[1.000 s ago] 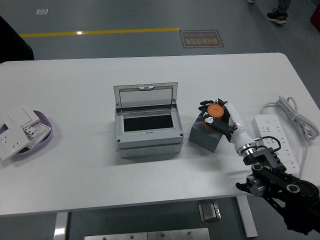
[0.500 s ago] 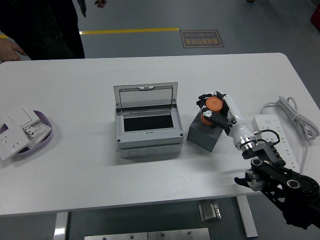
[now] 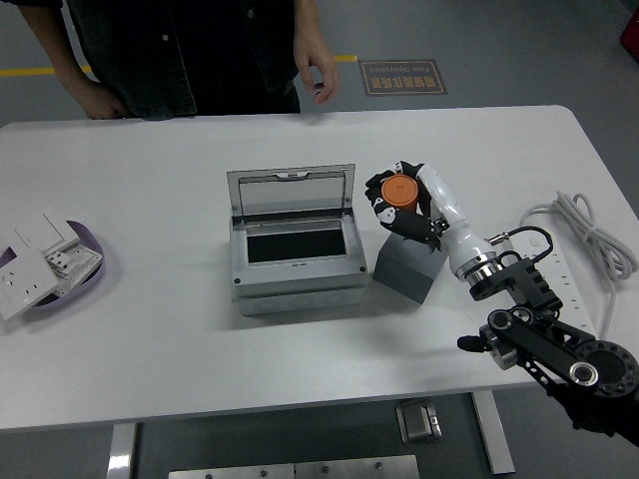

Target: Pick up the cylinder from the cube,place it in the box,flap close box

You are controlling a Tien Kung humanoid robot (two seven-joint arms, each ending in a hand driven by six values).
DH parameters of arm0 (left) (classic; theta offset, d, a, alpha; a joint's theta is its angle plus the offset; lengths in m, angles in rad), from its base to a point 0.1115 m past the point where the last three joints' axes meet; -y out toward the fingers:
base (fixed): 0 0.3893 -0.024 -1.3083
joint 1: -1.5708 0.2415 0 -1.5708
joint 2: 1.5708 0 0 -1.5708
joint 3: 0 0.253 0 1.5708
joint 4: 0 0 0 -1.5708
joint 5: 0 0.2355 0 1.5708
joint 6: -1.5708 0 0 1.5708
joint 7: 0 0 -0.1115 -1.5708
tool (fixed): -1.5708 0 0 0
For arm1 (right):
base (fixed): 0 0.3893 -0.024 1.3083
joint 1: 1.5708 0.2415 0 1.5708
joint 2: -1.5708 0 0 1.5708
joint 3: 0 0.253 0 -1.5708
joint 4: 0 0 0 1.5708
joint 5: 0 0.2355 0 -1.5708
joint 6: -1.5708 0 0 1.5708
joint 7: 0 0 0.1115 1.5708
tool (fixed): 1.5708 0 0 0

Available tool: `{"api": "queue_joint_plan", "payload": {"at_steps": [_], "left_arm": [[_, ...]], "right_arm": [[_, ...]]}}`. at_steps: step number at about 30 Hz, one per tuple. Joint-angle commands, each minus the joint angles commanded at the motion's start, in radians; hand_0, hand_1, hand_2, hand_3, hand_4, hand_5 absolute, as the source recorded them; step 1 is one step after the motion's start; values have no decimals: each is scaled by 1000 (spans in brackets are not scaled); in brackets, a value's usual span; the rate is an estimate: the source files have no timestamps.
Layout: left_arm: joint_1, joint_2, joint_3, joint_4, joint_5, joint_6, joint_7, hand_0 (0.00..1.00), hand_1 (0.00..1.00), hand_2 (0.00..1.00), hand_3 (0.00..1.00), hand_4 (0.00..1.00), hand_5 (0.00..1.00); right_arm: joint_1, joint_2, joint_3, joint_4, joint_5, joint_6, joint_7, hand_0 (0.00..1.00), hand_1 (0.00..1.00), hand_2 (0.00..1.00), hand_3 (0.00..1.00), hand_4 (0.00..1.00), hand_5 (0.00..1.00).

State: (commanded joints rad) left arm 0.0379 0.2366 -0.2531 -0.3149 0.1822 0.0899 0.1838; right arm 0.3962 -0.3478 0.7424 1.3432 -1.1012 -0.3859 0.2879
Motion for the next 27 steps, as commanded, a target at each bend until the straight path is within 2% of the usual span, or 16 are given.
{"api": "queue_joint_plan", "payload": {"at_steps": [3, 4, 13, 19, 23, 27], "left_arm": [[1, 0, -1, 0, 2, 0, 1, 616, 639, 627, 634, 688, 244], [1, 0, -2, 0, 2, 0, 1, 617, 638, 627, 635, 687, 243], [3, -1, -4, 1, 4, 0, 3, 616, 639, 627, 634, 687, 241], [3, 0, -7, 2, 7, 0, 4, 617, 639, 627, 634, 687, 241], [4, 2, -11, 2, 15, -1, 6, 617, 639, 627, 634, 687, 242], [2, 3, -15, 2, 21, -1, 8, 617, 639, 627, 634, 687, 242]], "right_arm": [[0, 3, 2, 8, -53, -12, -21, 238, 271, 371, 258, 2, 2], [0, 5, 3, 11, -66, -15, -27, 147, 217, 334, 226, 2, 2], [11, 6, -4, 43, -122, -30, -69, 139, 208, 321, 225, 2, 2], [50, 14, -40, 73, -225, -38, -143, 132, 208, 319, 224, 2, 2], [94, 28, -80, 73, -317, -16, -214, 116, 205, 317, 226, 2, 2], [134, 34, -119, 68, -407, 37, -291, 116, 205, 317, 226, 2, 2]]}}
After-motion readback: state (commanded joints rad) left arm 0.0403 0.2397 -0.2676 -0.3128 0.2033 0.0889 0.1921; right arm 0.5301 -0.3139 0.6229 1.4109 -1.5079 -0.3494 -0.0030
